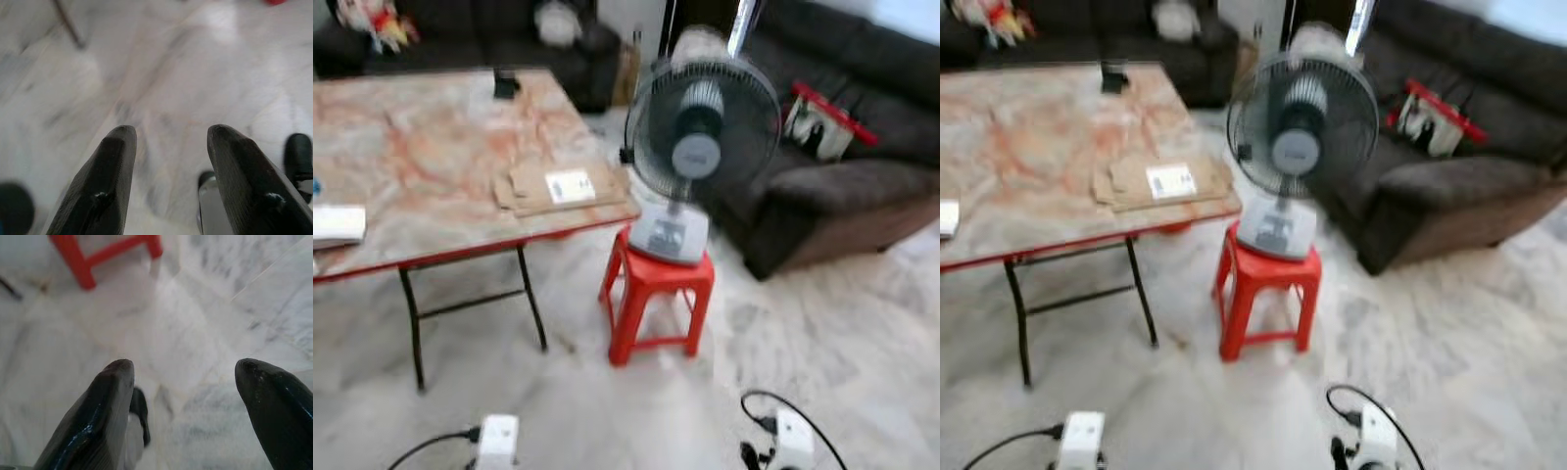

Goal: Picking trash to rubbish bin

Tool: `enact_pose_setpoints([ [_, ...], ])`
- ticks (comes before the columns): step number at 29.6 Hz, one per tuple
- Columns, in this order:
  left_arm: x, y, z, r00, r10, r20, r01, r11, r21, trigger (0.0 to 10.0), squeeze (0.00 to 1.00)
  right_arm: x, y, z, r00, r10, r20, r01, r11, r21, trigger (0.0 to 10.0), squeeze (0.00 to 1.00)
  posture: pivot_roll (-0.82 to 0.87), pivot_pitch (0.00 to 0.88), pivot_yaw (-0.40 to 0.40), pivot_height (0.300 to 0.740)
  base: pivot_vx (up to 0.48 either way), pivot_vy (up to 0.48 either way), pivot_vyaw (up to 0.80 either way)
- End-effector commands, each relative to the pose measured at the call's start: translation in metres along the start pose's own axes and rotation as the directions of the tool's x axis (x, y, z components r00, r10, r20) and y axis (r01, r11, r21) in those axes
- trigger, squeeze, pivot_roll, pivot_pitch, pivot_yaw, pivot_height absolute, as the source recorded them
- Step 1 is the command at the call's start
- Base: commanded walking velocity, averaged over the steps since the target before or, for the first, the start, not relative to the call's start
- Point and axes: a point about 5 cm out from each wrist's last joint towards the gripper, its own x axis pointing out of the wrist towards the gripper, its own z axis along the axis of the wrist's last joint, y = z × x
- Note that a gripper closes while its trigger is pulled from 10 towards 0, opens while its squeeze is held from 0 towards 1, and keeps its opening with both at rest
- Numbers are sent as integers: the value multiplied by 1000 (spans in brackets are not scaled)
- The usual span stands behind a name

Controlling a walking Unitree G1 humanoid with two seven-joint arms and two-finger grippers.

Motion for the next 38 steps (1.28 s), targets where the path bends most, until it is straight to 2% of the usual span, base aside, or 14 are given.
enact_pose_setpoints([
  [1,0,5,-4,1000,14,-17,-14,1000,14,10000,0,0,1,-3,1000,1,-8,-1,1000,-5,10000,0,-55,0,-79,740,0,0,-800],
  [4,0,5,-4,1000,15,-17,-14,1000,14,10000,0,0,1,-3,1000,1,-8,-1,1000,-6,10000,0,-55,0,-79,740,0,0,-800],
  [17,2,3,5,1000,8,16,-8,1000,-8,10000,0,0,1,0,999,-5,33,4,1000,23,10000,0,-62,0,-80,740,0,0,0],
  [31,2,6,6,1000,9,20,-9,1000,6,10000,0,0,5,0,999,10,41,-10,1000,-3,10000,0,-63,0,-67,740,0,0,0],
  [34,2,6,3,1000,8,12,-8,1000,11,10000,0,2,10,11,998,17,67,-16,1000,-14,10000,0,-63,0,-66,740,0,0,800],
  [38,1,5,2,1000,6,8,-7,1000,13,10000,0,2,9,11,998,14,64,-13,1000,-10,10000,0,-63,0,-66,740,0,0,800],
])
